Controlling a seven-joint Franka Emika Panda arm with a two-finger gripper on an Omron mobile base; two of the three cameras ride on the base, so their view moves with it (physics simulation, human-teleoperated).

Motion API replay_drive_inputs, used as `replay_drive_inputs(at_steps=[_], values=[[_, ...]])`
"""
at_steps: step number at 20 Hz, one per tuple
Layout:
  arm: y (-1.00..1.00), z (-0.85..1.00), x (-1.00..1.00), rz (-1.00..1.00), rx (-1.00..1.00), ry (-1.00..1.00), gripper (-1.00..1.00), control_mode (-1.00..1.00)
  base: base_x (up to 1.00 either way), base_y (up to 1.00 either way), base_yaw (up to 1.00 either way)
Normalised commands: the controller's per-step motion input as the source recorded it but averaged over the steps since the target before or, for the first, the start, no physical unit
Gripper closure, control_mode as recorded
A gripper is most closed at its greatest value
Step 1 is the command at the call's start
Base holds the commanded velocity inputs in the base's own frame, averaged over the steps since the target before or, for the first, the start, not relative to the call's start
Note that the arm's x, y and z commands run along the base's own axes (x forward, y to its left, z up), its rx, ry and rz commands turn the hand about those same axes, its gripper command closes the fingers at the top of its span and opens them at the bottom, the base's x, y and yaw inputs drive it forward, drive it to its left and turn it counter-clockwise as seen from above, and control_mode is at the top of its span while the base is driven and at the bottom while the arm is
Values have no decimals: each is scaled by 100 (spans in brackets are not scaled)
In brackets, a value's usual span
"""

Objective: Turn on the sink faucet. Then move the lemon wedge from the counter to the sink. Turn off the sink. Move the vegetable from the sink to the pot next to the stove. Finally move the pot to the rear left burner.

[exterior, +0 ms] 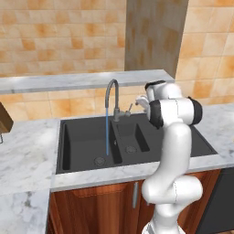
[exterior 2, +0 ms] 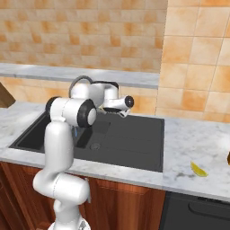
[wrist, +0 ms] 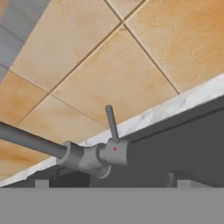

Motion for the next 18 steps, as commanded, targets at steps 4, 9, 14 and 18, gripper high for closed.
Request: replay_drive_inputs(at_steps=[4, 9, 14, 18], values=[[-36, 40, -73, -3, 0, -2, -100, -100, 0, 0, 0], [-38, 36, -78, -5, 0, 0, -100, -100, 0, 0, 0], [-52, 22, -70, -10, 0, 3, -100, -100, 0, 0, 0], [-56, 3, -60, -13, 2, 11, -100, -100, 0, 0, 0]])
